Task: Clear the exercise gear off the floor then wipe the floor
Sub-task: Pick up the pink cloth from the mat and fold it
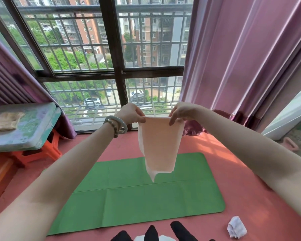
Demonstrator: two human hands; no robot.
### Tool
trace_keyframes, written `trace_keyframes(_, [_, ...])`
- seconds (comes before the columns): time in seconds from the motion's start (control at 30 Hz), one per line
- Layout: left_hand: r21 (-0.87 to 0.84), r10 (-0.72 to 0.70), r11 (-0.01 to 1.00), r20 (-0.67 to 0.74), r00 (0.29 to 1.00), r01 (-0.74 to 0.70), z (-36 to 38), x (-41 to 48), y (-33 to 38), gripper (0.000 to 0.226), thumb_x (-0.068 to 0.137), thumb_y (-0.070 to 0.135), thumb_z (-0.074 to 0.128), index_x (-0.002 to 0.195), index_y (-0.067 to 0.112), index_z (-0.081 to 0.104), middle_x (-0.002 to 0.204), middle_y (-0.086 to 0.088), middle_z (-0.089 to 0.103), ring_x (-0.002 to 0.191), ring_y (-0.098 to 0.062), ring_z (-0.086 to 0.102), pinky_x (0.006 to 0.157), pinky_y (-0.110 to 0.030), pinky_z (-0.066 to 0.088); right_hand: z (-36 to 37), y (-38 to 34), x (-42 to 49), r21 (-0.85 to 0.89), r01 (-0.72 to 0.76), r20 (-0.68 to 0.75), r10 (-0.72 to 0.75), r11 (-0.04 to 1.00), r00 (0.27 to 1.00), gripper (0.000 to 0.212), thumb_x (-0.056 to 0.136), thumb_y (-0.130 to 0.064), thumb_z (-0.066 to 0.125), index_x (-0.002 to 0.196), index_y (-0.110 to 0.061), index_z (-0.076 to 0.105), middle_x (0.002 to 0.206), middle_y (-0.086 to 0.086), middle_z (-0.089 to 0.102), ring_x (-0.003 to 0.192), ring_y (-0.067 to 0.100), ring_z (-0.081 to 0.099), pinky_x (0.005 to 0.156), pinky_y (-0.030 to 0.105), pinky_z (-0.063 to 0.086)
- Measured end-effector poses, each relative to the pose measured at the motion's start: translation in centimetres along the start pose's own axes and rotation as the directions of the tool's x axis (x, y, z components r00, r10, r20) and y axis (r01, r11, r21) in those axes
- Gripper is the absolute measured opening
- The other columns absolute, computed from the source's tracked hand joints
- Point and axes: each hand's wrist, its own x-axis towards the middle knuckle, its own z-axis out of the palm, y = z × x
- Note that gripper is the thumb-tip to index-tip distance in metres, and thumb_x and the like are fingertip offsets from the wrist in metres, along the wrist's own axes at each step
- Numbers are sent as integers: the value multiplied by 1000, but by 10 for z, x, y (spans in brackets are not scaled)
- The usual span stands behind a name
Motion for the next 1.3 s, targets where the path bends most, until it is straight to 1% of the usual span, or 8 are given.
trace_keyframes(0.1, [34, 12, 999, -10, 1000, -12, -2, 1, 1, 10, 80, 20, 71, 87, 14, 73, 81, 4, 65, 78, -9, 56, 69, -23, 42, 0, 0, 3, -115, 75, -97, -87, 990, 991, 33, 73, -14, 76, 101, 3, 70, 101, 13, 66, 86, 22, 62, 71, 25, 51])
trace_keyframes(0.33, [-198, 146, 969, -23, 989, -147, -17, 0, 0, 19, 86, 27, 61, 81, 9, 62, 73, -1, 52, 73, -18, 47, 64, -23, 37, -18, -4, -19, -122, 314, -117, -328, 942, 938, 26, 83, -13, 62, 88, 13, 63, 80, 10, 54, 76, 19, 47, 59, 22, 34])
trace_keyframes(0.53, [-830, 275, 553, 97, 956, -75, -11, -6, -19, 84, 42, 45, 90, 111, 11, 57, 107, -8, 65, 102, -22, 64, 85, -31, 54, -31, -27, -40, 156, 477, -177, -451, 865, 875, 22, 90, -7, 49, 70, -16, 50, 71, -1, 49, 60, 11, 46, 54, 19, 37])
trace_keyframes(0.73, [-711, 147, 688, 332, 932, 144, 61, -16, -42, 87, 25, 41, 95, 101, 10, 66, 105, -7, 71, 102, -21, 66, 95, -35, 50, -46, -32, -47, 446, 421, -109, -419, 790, 902, 9, 89, -6, 48, 87, -7, 57, 79, 6, 56, 68, 16, 56, 61, 25, 50])
trace_keyframes(0.93, [-844, 229, 509, 321, 919, 168, 53, -17, -17, 74, 45, 33, 92, 108, 5, 64, 104, -13, 70, 94, -25, 67, 85, -34, 55, -40, 33, -24, 962, 91, 11, -367, 257, 930, 78, 76, -72, 47, 108, -3, 63, 101, 12, 61, 92, 27, 58, 89, 34, 49])
trace_keyframes(1.1, [-848, 222, 480, 365, 904, 224, 47, -14, -14, 74, 46, 28, 92, 109, 8, 59, 94, -7, 69, 85, -22, 67, 72, -33, 58, 36, 86, -19, 812, -120, 350, -311, 571, 884, 97, 62, -75, 60, 135, -13, 47, 128, 13, 59, 121, 31, 54, 97, 44, 46])
trace_keyframes(1.2, [-759, 146, 590, 435, 888, 275, 43, -13, -28, 74, 49, 6, 87, 115, 12, 56, 100, -8, 66, 86, -21, 68, 77, -37, 58, 47, 86, -27, 704, -142, 434, -262, 696, 862, 67, 66, -37, 81, 123, -13, 54, 107, 9, 69, 102, 24, 65, 86, 36, 54])
trace_keyframes(1.3, [-631, 54, 709, 494, 868, 315, 34, -12, -43, 65, 66, -12, 72, 124, 13, 53, 111, -13, 63, 93, -25, 67, 85, -43, 55, 52, 80, -20, 550, -138, 368, -91, 824, 925, 36, 78, 6, 65, 113, -1, 56, 90, 10, 68, 78, 21, 67, 82, 34, 55])
